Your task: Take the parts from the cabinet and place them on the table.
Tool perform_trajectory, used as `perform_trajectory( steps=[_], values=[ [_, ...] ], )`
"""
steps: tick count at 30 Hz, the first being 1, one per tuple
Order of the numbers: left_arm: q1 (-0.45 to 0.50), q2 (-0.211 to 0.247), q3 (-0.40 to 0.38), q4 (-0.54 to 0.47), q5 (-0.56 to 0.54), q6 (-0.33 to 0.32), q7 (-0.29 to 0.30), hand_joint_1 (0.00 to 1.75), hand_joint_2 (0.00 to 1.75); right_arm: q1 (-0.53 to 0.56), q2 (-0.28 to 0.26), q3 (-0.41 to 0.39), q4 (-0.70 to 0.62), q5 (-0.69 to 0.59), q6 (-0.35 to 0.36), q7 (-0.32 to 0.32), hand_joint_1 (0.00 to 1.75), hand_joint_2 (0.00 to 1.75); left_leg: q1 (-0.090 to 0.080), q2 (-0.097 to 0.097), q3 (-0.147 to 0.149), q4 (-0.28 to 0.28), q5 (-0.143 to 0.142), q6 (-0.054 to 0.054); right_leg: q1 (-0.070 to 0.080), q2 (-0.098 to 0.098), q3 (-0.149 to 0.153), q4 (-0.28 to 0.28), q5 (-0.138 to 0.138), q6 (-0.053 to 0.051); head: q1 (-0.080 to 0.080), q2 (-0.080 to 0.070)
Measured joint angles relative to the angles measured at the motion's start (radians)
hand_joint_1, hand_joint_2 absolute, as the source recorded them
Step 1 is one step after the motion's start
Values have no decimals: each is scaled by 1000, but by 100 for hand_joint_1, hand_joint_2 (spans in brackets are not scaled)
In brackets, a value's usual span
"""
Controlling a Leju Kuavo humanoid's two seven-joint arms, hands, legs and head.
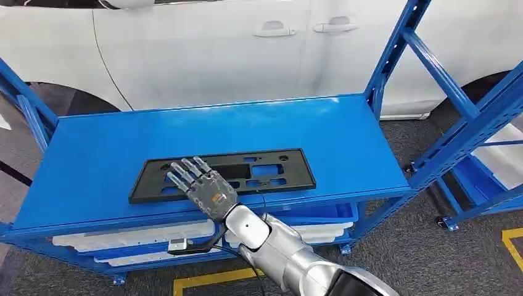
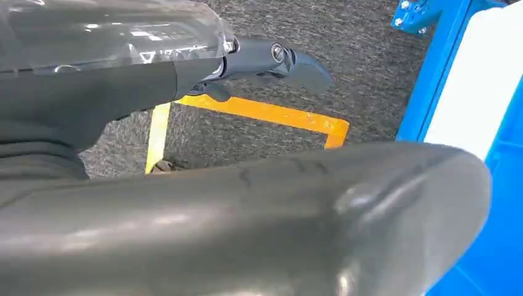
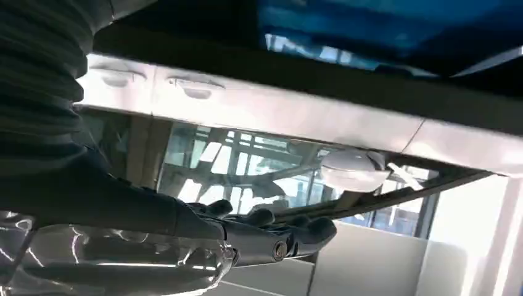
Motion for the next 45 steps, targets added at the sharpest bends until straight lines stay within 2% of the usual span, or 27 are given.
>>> perform_trajectory(
  steps=[2,3,4,6,7,10,11,12,13,14,15,16,18,19,21,22,24,28,31,32,33,35,37,38,41,43,45],
  values=[
    [1,0,7,0,-1,0,0,0,0,2,-1,25,16,2,0,4,0,175,0,0,0,1,-1,1,-3,0,-74,140,-41,4,0,0],
    [2,0,11,0,-1,0,0,0,0,2,-1,34,22,3,2,5,0,175,0,-1,0,1,-1,0,-5,0,-79,138,-23,4,0,0],
    [2,0,12,0,-1,0,0,0,0,1,-1,43,26,6,7,7,0,175,0,-2,1,1,-2,0,-6,0,-57,86,17,1,0,0],
    [2,0,13,0,-3,-1,-2,0,0,-3,-1,66,33,13,32,18,0,175,-1,-4,7,1,-4,-4,-5,0,30,-98,110,-10,0,0],
    [2,0,13,0,-3,-2,-2,0,0,-7,-1,77,38,18,40,24,0,175,-1,-4,7,1,-5,-6,-2,0,62,-166,127,-18,0,0],
    [2,0,14,0,-6,-6,-5,0,0,-17,0,107,55,21,67,45,0,175,-8,-4,7,0,-7,-24,5,1,66,-181,121,-21,0,0],
    [2,0,14,0,-10,-7,-7,0,0,-19,0,114,61,21,77,55,16,175,-6,-4,11,-4,-5,-31,5,1,69,-184,122,-27,0,0],
    [1,1,14,0,-13,-8,-8,0,0,-25,4,120,64,18,90,65,122,175,-6,-4,10,-1,-10,-36,-5,0,76,-200,130,-35,0,0],
    [2,0,14,0,-14,-11,-9,0,0,-28,5,123,71,13,108,75,134,175,-3,-3,6,19,-26,-40,-5,-2,83,-205,132,-39,0,0],
    [1,0,14,0,-17,-13,-9,0,0,-32,6,125,80,4,125,91,124,175,-3,-3,-18,75,-63,-43,-6,-5,85,-207,132,-44,0,0],
    [0,1,14,0,-17,-13,-9,0,0,-34,6,126,87,-4,135,103,136,175,-2,-3,-55,156,-105,-47,-5,-5,84,-206,132,-45,0,0],
    [1,2,14,0,-21,-13,-9,0,0,-35,6,125,93,-15,142,111,120,175,-1,-3,-92,235,-138,-51,-4,-5,83,-205,132,-45,0,0],
    [3,2,14,0,-26,-14,-6,0,0,-39,6,126,101,-36,147,121,108,175,-1,-2,-127,312,-150,-55,-4,-5,83,-204,131,-45,0,0],
    [2,2,14,0,-31,-14,-4,0,0,-42,6,125,104,-46,148,123,129,175,0,-2,-113,282,-124,-56,-4,-5,84,-203,131,-45,0,0],
    [-3,2,14,0,-34,-14,-1,0,0,-51,6,125,108,-71,145,127,113,175,4,-1,-23,101,-30,-57,-6,-4,84,-196,128,-40,0,0],
    [-5,2,14,0,-37,-14,1,0,0,-58,8,125,108,-83,142,128,115,175,6,-1,17,16,-10,-56,-6,-3,82,-190,124,-34,0,0],
    [-13,2,14,0,-41,-14,3,0,0,-73,7,125,109,-108,138,129,110,175,-2,-5,19,10,-20,-33,3,0,72,-183,124,-22,0,0],
    [-13,1,18,0,-53,-14,5,0,0,-92,8,125,109,-155,129,129,110,175,3,-3,15,5,-11,-10,-2,0,64,-165,109,-3,0,0],
    [-16,1,21,0,-55,-14,4,0,0,-97,7,129,109,-158,140,137,93,175,0,-1,10,5,-10,1,-5,0,-35,43,-1,7,0,0],
    [-16,1,21,0,-55,-15,4,0,0,-95,6,130,109,-158,148,141,98,175,-1,-1,8,6,-11,1,-5,0,-74,119,-27,9,0,0],
    [-16,1,21,0,-56,-16,4,0,0,-94,5,132,109,-158,158,147,124,175,-1,-1,8,7,-11,1,-6,0,-94,155,-28,8,0,0],
    [-16,1,21,0,-58,-18,2,0,0,-94,5,137,109,-160,166,159,124,175,-3,-3,10,7,-12,0,-5,0,-60,77,36,2,0,0],
    [-18,1,22,0,-61,-19,0,0,0,-98,5,142,109,-164,176,165,124,175,-6,-5,16,6,-14,-2,0,0,39,-127,132,-17,0,0],
    [-18,-3,22,0,-63,-19,0,0,0,-99,5,143,109,-166,177,168,124,175,-9,-5,14,7,-16,-5,7,0,64,-172,124,-24,0,0],
    [-18,-2,28,0,-64,-19,-2,0,0,-100,5,146,111,-170,179,170,124,175,-7,-4,11,4,-16,-21,11,0,58,-179,126,-26,0,0],
    [-19,-2,32,0,-64,-19,-2,0,0,-100,6,146,111,-171,179,171,124,175,-5,-4,13,1,-21,-33,-5,-1,68,-200,137,-38,0,0],
    [-20,-1,35,0,-64,-19,-3,0,0,-101,7,146,114,-171,180,171,124,175,-3,-3,-24,94,-82,-39,-3,-4,74,-208,139,-45,0,0]
  ],
)
